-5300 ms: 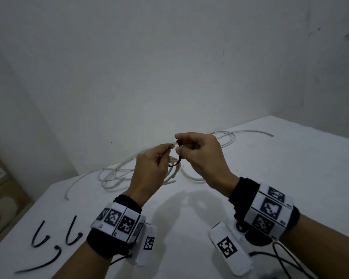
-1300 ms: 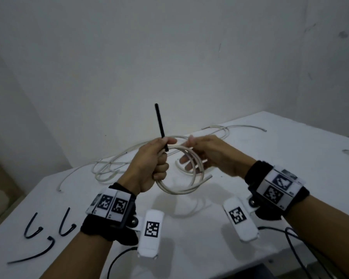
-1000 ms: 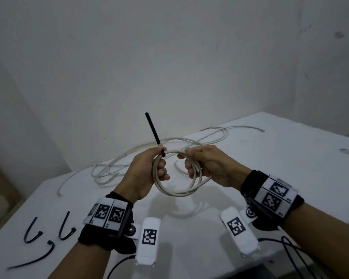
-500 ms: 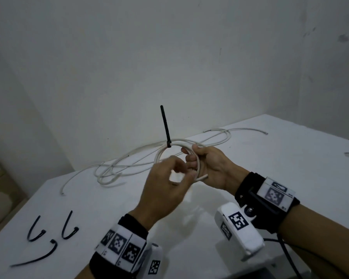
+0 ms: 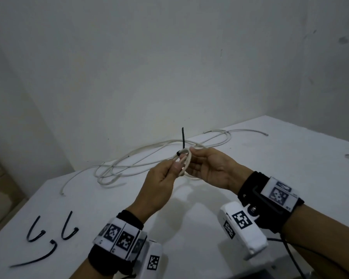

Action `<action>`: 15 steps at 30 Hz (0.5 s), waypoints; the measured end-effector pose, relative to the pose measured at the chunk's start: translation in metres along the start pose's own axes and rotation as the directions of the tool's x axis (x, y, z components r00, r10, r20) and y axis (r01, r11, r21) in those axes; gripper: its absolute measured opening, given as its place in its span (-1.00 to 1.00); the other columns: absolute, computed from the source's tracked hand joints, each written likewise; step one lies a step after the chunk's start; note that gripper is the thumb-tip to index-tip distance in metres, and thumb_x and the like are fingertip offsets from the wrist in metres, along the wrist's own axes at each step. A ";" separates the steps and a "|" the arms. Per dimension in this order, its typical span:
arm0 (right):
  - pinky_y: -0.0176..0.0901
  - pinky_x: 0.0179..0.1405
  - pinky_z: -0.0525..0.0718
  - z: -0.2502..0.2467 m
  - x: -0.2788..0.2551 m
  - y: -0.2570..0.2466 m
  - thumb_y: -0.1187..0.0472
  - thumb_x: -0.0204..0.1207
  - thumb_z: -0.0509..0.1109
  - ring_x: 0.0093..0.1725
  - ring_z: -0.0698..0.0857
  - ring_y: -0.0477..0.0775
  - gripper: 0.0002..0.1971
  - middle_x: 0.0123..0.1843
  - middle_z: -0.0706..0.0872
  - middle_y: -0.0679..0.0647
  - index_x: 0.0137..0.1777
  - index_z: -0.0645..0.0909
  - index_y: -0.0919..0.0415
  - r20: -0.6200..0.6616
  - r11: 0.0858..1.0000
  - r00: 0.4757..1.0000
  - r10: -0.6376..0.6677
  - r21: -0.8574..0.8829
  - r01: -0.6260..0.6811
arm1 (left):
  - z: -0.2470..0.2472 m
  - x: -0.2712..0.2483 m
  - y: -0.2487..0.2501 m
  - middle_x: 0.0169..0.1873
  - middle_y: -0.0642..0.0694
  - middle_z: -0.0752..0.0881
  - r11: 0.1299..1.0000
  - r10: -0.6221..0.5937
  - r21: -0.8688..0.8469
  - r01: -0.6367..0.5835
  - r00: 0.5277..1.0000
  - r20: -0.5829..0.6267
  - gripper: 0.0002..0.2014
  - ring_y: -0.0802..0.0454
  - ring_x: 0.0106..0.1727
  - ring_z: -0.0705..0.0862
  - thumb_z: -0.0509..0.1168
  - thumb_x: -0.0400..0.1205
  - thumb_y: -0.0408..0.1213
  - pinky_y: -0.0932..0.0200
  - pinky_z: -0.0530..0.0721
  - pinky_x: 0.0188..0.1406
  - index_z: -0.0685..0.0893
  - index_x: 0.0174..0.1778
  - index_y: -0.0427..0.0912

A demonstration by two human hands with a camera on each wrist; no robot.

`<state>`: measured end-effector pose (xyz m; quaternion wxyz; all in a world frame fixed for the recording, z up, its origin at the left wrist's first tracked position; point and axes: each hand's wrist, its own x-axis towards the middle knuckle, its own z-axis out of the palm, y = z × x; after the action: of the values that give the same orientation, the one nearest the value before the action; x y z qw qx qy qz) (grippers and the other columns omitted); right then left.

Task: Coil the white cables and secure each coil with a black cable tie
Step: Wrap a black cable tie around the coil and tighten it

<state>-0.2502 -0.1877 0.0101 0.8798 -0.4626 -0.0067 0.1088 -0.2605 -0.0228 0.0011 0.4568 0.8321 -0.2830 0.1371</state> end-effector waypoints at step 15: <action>-0.09 -0.08 0.53 -0.006 -0.007 0.008 -0.10 0.51 0.24 -0.14 0.64 0.10 -0.62 -0.14 0.74 0.07 0.12 0.70 0.11 0.479 -0.236 0.639 -0.601 -0.871 0.431 | -0.011 0.017 0.008 -0.55 -0.05 0.36 0.894 -0.307 -0.320 0.314 0.949 0.073 -0.45 0.02 -0.51 0.34 0.05 0.63 0.24 0.21 0.33 -0.48 0.41 -0.47 -0.15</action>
<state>-0.2575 -0.1895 0.0002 0.2795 -0.8733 -0.2141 -0.3366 -0.2516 -0.0233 0.0209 0.6019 0.7803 -0.1699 0.0050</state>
